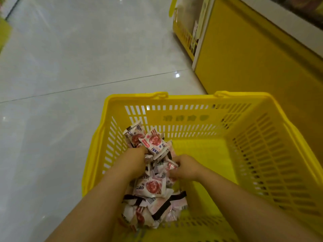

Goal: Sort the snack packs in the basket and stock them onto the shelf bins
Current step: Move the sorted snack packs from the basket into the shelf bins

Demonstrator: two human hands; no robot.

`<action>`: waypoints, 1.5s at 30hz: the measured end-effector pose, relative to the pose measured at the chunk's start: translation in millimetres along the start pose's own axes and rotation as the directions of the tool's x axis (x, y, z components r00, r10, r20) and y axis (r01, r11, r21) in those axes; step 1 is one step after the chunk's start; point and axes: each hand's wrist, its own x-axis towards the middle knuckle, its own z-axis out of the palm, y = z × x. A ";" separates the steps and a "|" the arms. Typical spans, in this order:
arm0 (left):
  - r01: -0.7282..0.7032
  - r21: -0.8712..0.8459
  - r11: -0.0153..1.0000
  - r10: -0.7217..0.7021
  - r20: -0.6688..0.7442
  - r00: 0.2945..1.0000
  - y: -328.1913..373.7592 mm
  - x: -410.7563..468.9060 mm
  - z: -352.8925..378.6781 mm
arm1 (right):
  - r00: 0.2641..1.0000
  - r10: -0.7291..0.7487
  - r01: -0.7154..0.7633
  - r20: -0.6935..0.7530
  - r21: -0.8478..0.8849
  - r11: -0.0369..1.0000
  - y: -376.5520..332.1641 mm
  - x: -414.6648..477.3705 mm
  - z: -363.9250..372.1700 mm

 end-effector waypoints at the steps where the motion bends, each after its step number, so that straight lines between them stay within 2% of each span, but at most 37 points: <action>1: 0.001 -0.086 0.996 -0.001 -0.007 1.000 1.1 -1.0 -3.8 | 1.000 0.001 0.000 -0.012 0.072 0.997 0.6 -4.1 -10.7; 3: 0.011 -0.332 0.943 -0.009 0.007 1.000 4.0 -3.5 -14.3 | 0.999 -0.002 0.011 -0.040 0.213 0.977 -2.0 -15.5 -36.6; 4: 0.035 -0.502 0.864 -0.018 0.038 0.999 5.5 -5.3 -20.1 | 0.999 -0.012 0.023 -0.047 0.255 0.967 -4.9 -21.3 -49.6; 6: 0.123 -0.799 0.588 -0.015 0.142 0.990 9.3 -11.0 -30.6 | 0.997 -0.046 0.061 -0.062 0.260 0.964 -12.4 -31.8 -71.8; 8: 0.165 -0.922 0.350 0.031 0.187 0.982 10.3 -14.3 -36.7 | 0.994 -0.085 0.100 -0.074 0.231 0.968 -21.2 -40.1 -87.6; 10: 0.144 -0.958 0.248 0.129 0.180 0.975 9.0 -14.3 -39.1 | 0.989 -0.134 0.144 -0.056 0.249 0.958 -31.6 -47.4 -97.0; 13: 0.044 -0.948 0.315 0.233 0.123 0.965 9.3 -16.0 -41.0 | 0.980 -0.199 0.196 -0.021 0.313 0.929 -45.1 -55.8 -104.0; 15: -0.024 -0.929 0.370 0.227 0.065 0.972 8.2 -17.1 -42.2 | 0.970 -0.243 0.233 -0.008 0.316 0.920 -52.8 -60.3 -105.0; 17: -0.079 -0.920 0.384 0.210 0.004 0.978 7.0 -19.5 -46.6 | 0.961 -0.276 0.269 -0.023 0.315 0.910 -60.3 -64.0 -106.4; 20: -0.155 -0.938 0.310 0.128 -0.120 0.985 6.2 -21.9 -54.2 | 0.945 -0.319 0.322 -0.066 0.336 0.885 -69.1 -67.5 -111.0; 23: -0.295 -0.923 0.246 0.040 -0.295 0.955 8.2 -23.0 -62.3 | 0.926 -0.355 0.376 -0.127 0.390 0.841 -78.6 -66.2 -110.2; 26: -0.355 -0.917 0.185 0.173 -0.325 0.930 8.0 -27.2 -70.0 | 0.869 -0.383 0.490 -0.313 0.433 0.757 -95.3 -59.8 -93.9; 28: -0.393 -0.889 0.234 0.210 -0.349 0.913 6.2 -30.9 -73.1 | 0.816 -0.395 0.563 -0.421 0.430 0.705 -103.8 -53.5 -80.2; 30: -0.474 -0.837 0.275 0.156 -0.447 0.881 3.6 -32.6 -73.8 | 0.792 -0.370 0.579 -0.485 0.409 0.705 -104.3 -45.6 -71.5; 32: -0.547 -0.748 0.376 0.052 -0.573 0.818 -0.2 -34.6 -75.7 | 0.802 -0.297 0.537 -0.519 0.407 0.739 -93.6 -36.9 -66.9; 34: -0.574 -0.634 0.518 -0.040 -0.689 0.724 -5.6 -36.3 -79.3 | 0.875 -0.265 0.421 -0.405 0.370 0.828 -75.5 -27.3 -58.9; 36: -0.610 -0.565 0.556 -0.085 -0.769 0.634 -7.7 -38.2 -81.8 | 0.957 -0.275 0.282 -0.090 0.083 0.956 -52.9 -17.1 -38.4; 38: -0.652 -0.509 0.562 -0.109 -0.827 0.552 -4.8 -40.7 -82.6 | 0.963 -0.205 0.236 0.172 -0.186 0.954 -36.3 -9.7 -11.9; 40: -0.670 -0.477 0.568 -0.127 -0.856 0.502 -1.9 -42.3 -82.6 | 0.956 -0.160 0.227 0.245 -0.277 0.934 -29.0 -7.0 8.7; 45: -0.672 -0.504 0.542 -0.189 -0.853 0.486 -4.2 -41.4 -84.7 | 0.954 -0.171 0.274 0.246 -0.485 0.830 -31.4 -5.3 13.3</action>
